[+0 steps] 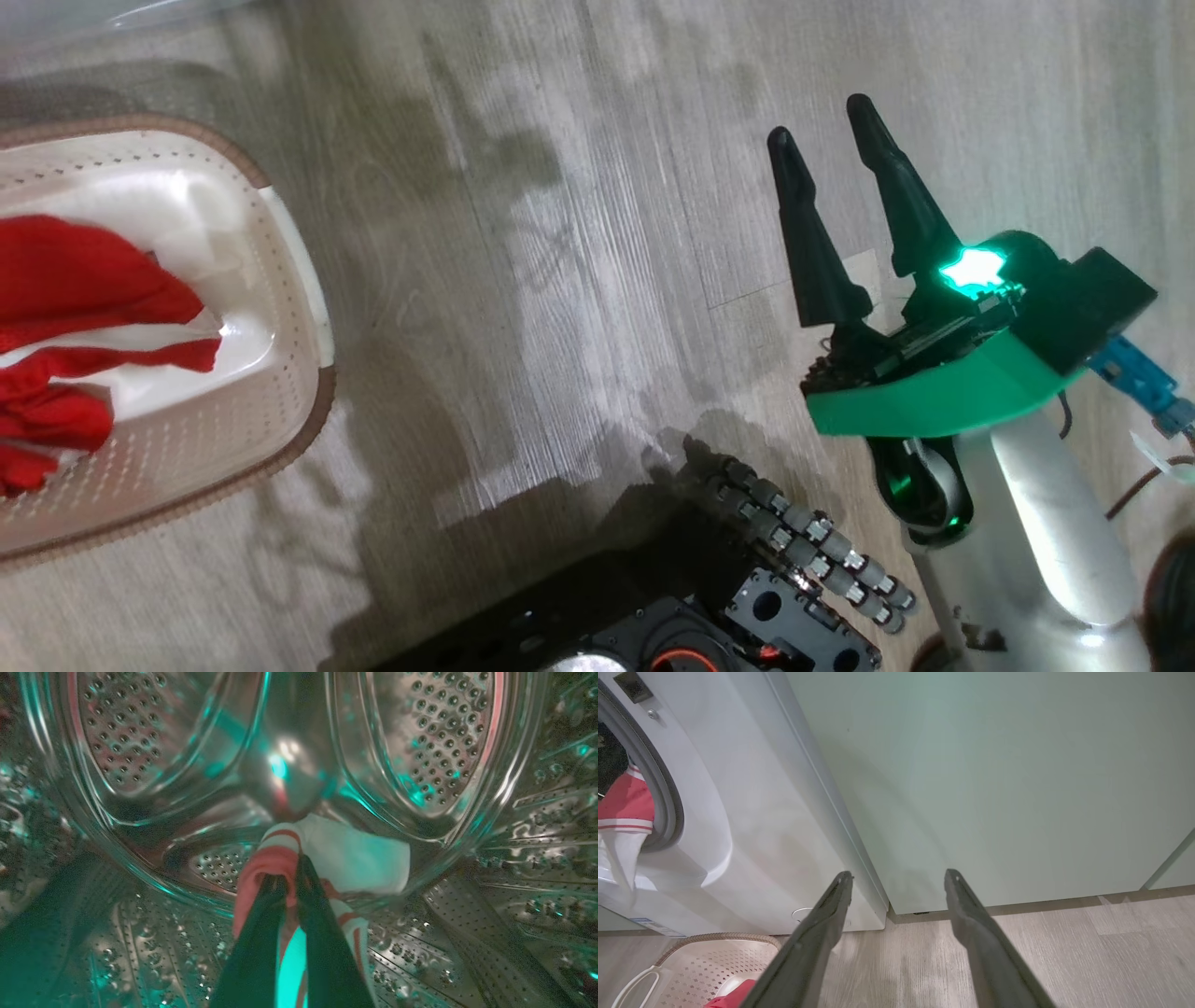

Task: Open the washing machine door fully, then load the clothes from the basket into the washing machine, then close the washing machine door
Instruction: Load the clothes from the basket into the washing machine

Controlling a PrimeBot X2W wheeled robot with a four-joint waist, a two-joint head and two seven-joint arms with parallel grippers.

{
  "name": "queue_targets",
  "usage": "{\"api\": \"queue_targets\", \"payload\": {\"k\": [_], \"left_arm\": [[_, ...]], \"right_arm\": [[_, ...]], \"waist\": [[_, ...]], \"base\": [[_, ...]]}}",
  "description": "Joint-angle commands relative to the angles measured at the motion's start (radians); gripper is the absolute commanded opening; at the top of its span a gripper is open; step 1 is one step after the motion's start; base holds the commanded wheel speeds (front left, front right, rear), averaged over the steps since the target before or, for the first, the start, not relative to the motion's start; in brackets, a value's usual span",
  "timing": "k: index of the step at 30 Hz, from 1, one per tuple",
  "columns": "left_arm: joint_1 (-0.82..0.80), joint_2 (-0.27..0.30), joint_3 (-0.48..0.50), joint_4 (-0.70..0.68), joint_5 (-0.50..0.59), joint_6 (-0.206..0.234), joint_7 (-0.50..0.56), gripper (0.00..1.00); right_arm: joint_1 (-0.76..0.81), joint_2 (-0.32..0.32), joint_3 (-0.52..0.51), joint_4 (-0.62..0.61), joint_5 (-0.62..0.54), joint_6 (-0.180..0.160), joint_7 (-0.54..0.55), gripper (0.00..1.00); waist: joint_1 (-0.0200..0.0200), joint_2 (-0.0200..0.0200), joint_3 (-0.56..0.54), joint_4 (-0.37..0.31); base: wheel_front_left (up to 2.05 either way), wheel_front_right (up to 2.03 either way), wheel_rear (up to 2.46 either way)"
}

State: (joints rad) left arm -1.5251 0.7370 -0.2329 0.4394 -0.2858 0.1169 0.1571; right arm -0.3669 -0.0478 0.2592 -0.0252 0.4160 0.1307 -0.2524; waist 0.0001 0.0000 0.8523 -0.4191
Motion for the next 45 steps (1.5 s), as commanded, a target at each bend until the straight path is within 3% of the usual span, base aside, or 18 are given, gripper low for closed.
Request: {"api": "queue_targets", "payload": {"k": [1,9,17,18,19,25,29,35,45], "left_arm": [[-0.016,0.027,0.013,-0.028,-0.001,0.001,-0.004,0.0],[0.143,0.005,0.049,0.003,-0.082,0.024,0.005,0.0],[0.266,-0.012,0.068,0.019,-0.142,0.007,-0.036,0.03],[0.276,-0.014,0.067,0.021,-0.142,0.006,-0.049,0.46],[0.287,-0.018,0.066,0.022,-0.144,0.004,-0.064,1.0],[0.371,-0.044,0.067,-0.001,-0.158,0.001,-0.156,1.0],[0.474,-0.069,0.07,-0.062,-0.162,0.024,-0.225,1.0],[0.712,-0.125,0.07,-0.258,-0.157,0.1,-0.332,1.0],[1.019,-0.202,0.054,-0.492,-0.142,0.207,-0.384,1.0]], "right_arm": [[0.02,-0.002,0.015,-0.029,0.002,0.0,-0.009,1.0],[0.015,-0.002,0.003,-0.031,-0.006,0.0,-0.009,1.0],[0.013,-0.002,-0.01,-0.025,-0.021,0.0,-0.009,1.0],[0.013,-0.002,-0.012,-0.023,-0.023,0.0,-0.009,1.0],[0.014,-0.002,-0.015,-0.022,-0.026,0.0,-0.009,1.0],[0.023,-0.002,-0.034,-0.011,-0.05,0.0,-0.009,1.0],[0.039,-0.002,-0.05,-0.002,-0.068,0.0,-0.009,1.0],[0.061,-0.002,-0.084,0.014,-0.113,0.0,-0.009,1.0],[0.072,-0.002,-0.12,0.042,-0.156,0.0,-0.009,1.0]], "waist": [[-0.0001,0.0,0.004,0.01],[-0.0001,0.0,0.004,0.04],[-0.0001,0.0,-0.017,0.069],[-0.0001,0.0,-0.023,0.072],[-0.0001,0.0,-0.029,0.076],[-0.0001,0.0,-0.079,0.105],[-0.0001,0.0,-0.118,0.134],[-0.0001,0.0,-0.18,0.191],[-0.0001,0.0,-0.244,0.25]], "base": [[0.0,0.0,0.0],[0.0,0.0,0.0],[0.0,0.0,0.0],[0.0,0.0,0.0],[0.0,0.0,0.0],[0.0,0.0,0.0],[0.0,0.0,0.0],[0.0,0.0,0.0],[0.0,0.0,0.0]]}}
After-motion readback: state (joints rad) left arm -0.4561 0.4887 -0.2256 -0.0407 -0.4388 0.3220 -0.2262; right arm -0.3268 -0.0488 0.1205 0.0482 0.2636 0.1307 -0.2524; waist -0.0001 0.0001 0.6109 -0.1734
